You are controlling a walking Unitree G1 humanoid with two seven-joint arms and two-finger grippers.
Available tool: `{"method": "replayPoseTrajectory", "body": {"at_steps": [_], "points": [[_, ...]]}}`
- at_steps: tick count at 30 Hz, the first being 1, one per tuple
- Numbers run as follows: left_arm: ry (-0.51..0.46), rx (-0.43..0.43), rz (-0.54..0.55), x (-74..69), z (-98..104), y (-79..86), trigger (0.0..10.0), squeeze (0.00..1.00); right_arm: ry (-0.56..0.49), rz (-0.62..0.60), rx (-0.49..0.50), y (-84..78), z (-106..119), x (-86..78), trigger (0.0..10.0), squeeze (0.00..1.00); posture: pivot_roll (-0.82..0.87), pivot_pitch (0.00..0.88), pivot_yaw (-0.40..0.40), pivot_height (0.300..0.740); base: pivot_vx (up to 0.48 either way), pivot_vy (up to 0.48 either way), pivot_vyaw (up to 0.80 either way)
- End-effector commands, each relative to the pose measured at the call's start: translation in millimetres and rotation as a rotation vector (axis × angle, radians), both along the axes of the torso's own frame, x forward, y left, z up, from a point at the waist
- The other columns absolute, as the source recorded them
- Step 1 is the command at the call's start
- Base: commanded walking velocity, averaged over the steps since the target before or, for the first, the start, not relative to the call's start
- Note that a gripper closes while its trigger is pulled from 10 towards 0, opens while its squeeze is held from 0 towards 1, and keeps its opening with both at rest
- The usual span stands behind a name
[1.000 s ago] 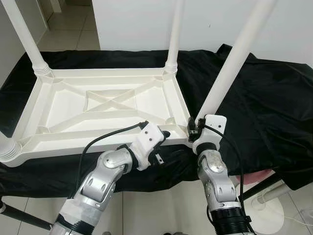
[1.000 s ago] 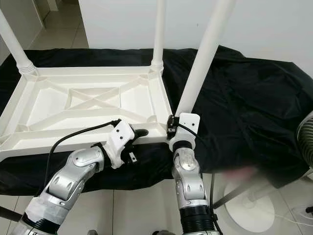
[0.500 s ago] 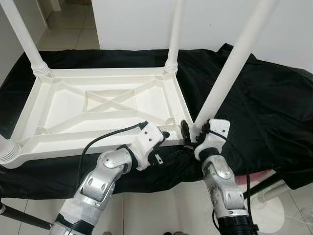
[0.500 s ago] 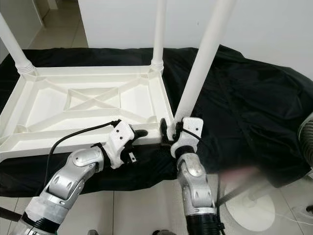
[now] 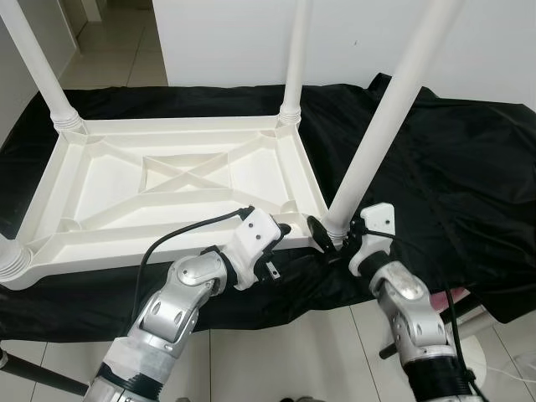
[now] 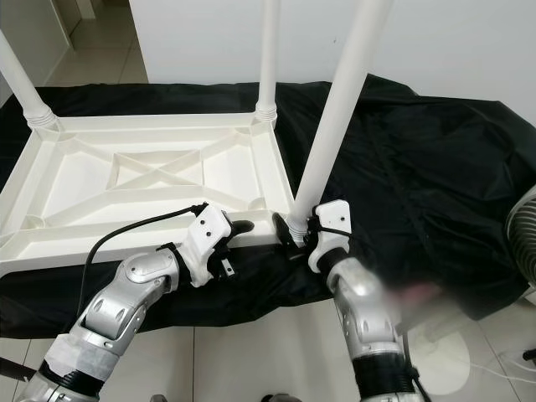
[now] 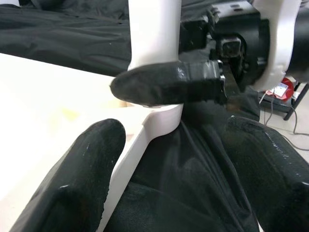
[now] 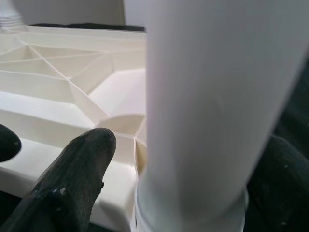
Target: Building children table
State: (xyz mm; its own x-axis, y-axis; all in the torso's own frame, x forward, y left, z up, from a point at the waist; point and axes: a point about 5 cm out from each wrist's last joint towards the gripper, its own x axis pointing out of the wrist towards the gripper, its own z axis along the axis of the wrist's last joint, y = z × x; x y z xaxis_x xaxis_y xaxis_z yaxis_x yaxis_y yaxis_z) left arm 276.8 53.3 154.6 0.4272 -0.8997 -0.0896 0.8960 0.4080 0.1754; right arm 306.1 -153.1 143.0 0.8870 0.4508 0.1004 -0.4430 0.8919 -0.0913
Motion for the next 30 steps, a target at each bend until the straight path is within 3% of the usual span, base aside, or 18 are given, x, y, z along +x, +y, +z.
{"method": "replayPoseTrajectory", "body": {"at_steps": [1,8,9,10,12,13,25,26,28,29,30], "points": [[-0.006,0.005,0.028,1.9,-1,0.2,10.0,0.0,0.002,0.018,-0.006,-0.3,-3,-0.4,10.0,0.0,-0.08,0.059,-0.017,0.74,0.0,0.0,0.0],[0.009,0.011,0.031,1.8,-5,0.7,10.0,0.0,-0.006,0.133,-0.103,5.6,-2,15.3,10.0,0.0,-0.07,0.057,-0.018,0.74,0.0,0.0,0.0],[0.009,0.011,0.03,1.7,-6,0.6,10.0,0.0,-0.004,0.142,-0.117,5.9,-3,17.9,7.2,0.0,-0.07,0.057,-0.018,0.74,0.0,0.0,0.0],[0.009,0.012,0.03,1.8,-6,0.5,10.0,0.0,-0.003,0.149,-0.123,5.6,-3,19.5,3.3,0.0,-0.07,0.057,-0.018,0.74,0.0,0.0,0.0],[0.009,0.012,0.03,1.9,-5,0.2,10.0,0.0,-0.003,0.15,-0.126,5.1,-3,21.7,3.3,0.0,-0.07,0.056,-0.018,0.74,0.0,0.0,0.0],[0.006,0.011,0.03,2.3,-5,-0.3,10.0,0.0,-0.009,0.157,-0.126,3.8,-2,25.1,0.0,0.0,-0.06,0.054,-0.018,0.74,0.0,0.0,0.0],[0.005,0.013,0.03,1.9,-5,-0.2,10.0,0.0,0.001,0.155,-0.138,-6.4,-10,26.3,0.0,0.0,-0.06,0.048,-0.024,0.74,0.0,0.0,0.0],[0.004,0.015,0.028,1.7,-6,-0.2,10.0,0.0,0.006,0.144,-0.126,-7.1,-10,25.8,7.1,0.0,-0.06,0.048,-0.025,0.74,0.0,0.0,0.0],[0.004,0.017,0.027,1.6,-6,-0.3,10.0,0.0,0.009,0.136,-0.118,-7.4,-11,25.5,7.1,0.0,-0.06,0.048,-0.025,0.74,0.0,0.0,0.0],[0.004,0.019,0.027,1.5,-6,0.0,10.0,0.0,0.012,0.127,-0.108,-7.5,-11,25.4,10.0,0.0,-0.06,0.046,-0.024,0.74,0.0,0.0,0.0],[0.005,0.02,0.025,1.2,-6,-0.1,10.0,0.0,0.022,0.094,-0.094,-8.2,-11,25.6,10.0,0.0,-0.07,0.044,-0.025,0.74,0.0,0.0,0.0]]}}
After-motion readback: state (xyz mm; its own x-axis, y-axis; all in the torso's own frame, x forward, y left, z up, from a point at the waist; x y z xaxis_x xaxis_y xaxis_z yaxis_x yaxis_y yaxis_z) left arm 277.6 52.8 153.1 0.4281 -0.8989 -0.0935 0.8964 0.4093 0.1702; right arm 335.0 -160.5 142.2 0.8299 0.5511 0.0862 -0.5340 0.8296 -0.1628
